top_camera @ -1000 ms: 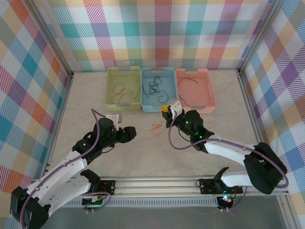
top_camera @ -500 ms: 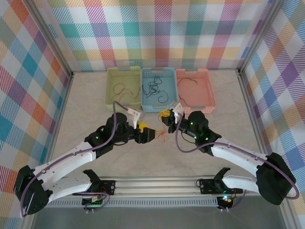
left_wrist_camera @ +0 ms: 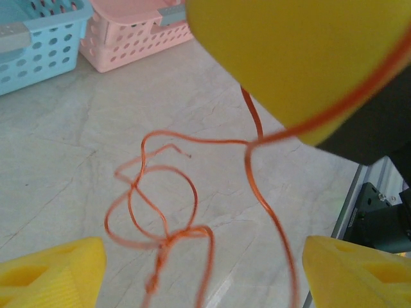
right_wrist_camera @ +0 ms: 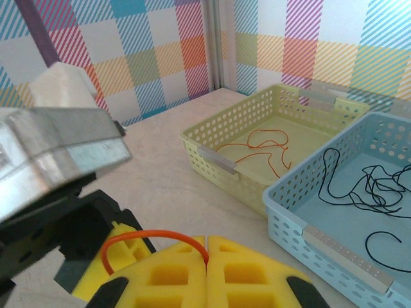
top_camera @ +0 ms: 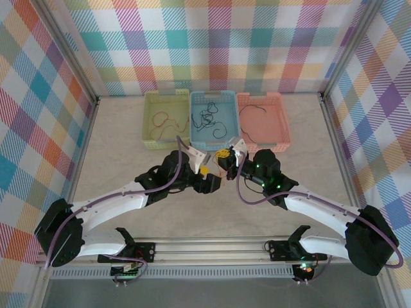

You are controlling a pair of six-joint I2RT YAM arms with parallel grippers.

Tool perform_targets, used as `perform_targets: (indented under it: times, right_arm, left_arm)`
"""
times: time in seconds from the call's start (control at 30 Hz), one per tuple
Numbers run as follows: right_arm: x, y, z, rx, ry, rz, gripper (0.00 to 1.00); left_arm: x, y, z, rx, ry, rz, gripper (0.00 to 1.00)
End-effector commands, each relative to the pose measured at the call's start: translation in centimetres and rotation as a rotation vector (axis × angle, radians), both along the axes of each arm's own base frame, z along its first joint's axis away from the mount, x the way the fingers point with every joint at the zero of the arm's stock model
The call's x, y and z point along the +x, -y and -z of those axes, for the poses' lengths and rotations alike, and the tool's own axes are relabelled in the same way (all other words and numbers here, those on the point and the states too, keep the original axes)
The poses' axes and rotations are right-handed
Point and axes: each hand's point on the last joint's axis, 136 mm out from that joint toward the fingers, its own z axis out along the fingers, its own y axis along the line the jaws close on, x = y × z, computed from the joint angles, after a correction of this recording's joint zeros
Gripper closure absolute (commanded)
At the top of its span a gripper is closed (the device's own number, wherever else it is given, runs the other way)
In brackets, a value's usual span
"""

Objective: Untangle the cables

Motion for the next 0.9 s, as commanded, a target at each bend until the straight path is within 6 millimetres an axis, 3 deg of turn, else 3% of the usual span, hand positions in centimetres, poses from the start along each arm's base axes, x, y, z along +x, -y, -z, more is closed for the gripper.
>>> perform_targets:
  times: [0.0,0.17,0.3,0.4,0.5,0.63,0.87]
  right_arm:
    - [-0.3,-0.1,-1.6,0.038,0.018,-0.015,1.00]
    - [-0.5,0.0,-1.7,0.043,0.019,-0.016,1.00]
    - [-0.6,0.2,-1.7,0.037,0.019,-0.013,1.00]
    - [-0.6,0.4,-1.9,0.037,0.026,-0.003,1.00]
    - [-0.6,0.6,-1.9,0.035,0.027,0.003,1.00]
    - [-0.7,0.5,-1.7,0.033,0.020,-0.004,1.00]
    - [-1.5,0.2,-1.7,0.033,0.010,-0.050,1.00]
  left_arm:
    - [0.7,2.1,-1.8,-0.040,0.061,0.040,0.20]
    - [2.6,2.1,-0.2,0.024,0.047,-0.044,0.22]
    - [4.4,0.3,0.0,0.064,0.070,-0.196,0.33]
    - [4.5,-0.1,0.1,0.071,0.068,-0.214,0.39]
    - [4.1,0.0,0.0,0.061,0.062,-0.194,0.43]
    - [4.7,-0.7,-0.4,0.063,0.080,-0.245,0.55]
    - [6.9,-2.1,-1.8,0.056,0.142,-0.386,0.56]
